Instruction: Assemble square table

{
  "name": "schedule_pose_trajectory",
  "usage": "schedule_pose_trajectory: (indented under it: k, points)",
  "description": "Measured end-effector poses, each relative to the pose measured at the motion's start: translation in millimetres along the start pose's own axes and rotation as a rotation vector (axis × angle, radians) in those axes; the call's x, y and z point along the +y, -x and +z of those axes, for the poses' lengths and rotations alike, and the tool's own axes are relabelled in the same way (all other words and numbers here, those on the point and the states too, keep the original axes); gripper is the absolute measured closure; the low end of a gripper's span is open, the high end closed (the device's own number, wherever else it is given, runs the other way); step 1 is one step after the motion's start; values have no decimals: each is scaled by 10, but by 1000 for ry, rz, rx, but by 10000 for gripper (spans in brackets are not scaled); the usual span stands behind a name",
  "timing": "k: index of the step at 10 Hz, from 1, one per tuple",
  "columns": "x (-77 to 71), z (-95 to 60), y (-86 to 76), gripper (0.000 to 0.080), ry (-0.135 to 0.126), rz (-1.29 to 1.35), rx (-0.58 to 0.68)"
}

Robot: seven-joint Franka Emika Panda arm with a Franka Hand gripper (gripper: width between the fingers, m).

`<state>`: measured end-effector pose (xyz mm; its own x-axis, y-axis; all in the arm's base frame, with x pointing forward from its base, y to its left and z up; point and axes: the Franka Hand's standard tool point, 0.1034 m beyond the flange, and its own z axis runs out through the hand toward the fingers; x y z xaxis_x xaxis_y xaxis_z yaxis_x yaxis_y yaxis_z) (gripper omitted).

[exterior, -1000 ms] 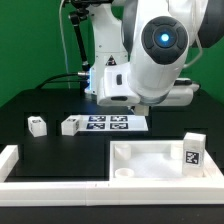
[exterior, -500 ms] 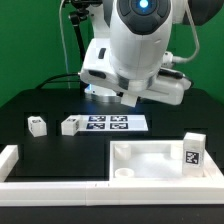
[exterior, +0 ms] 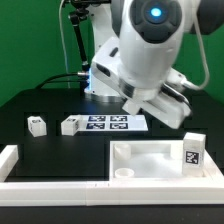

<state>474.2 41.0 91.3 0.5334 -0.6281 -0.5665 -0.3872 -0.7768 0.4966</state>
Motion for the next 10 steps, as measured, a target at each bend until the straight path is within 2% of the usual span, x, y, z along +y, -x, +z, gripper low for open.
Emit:
schedule_pose_trajectory:
  k: [1, 2, 7, 8, 9, 10]
  points:
    - [44, -274, -145, 508, 27, 4, 47]
    - [74, -392, -287, 508, 58, 3, 103]
    - [48, -344, -292, 508, 56, 1, 99]
    - [61, -368, -338, 508, 66, 5, 112]
    - [24, -502, -401, 508, 79, 23, 168]
    - [-39, -618, -404, 508, 74, 37, 181]
